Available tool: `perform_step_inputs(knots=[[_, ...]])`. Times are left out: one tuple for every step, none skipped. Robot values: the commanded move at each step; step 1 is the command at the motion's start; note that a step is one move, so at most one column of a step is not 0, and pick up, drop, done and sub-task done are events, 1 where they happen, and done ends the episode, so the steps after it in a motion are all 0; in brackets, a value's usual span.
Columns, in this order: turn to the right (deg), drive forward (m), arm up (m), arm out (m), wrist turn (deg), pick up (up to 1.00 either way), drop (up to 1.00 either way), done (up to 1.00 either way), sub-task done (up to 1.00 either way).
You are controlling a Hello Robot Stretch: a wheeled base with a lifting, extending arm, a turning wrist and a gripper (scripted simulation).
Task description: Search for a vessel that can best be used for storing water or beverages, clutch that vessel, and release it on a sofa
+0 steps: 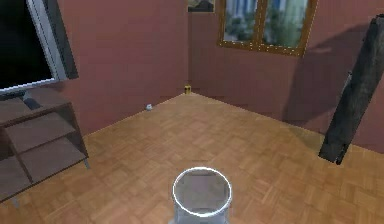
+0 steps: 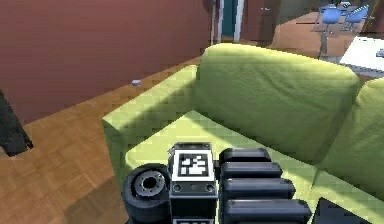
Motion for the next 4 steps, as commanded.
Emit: perform_step_inputs(knots=[[45.0,0.00,0.00,0.00,0.0,0.00,0.00,0.00,0.00],[45.0,0.00,0.00,0.00,0.0,0.00,0.00,0.00,0.00],[21.0,0.00,0.00,0.00,0.0,0.00,0.00,0.00,0.00],[0.0,0.15,0.00,0.00,0.0,0.00,0.00,0.00,0.00]])
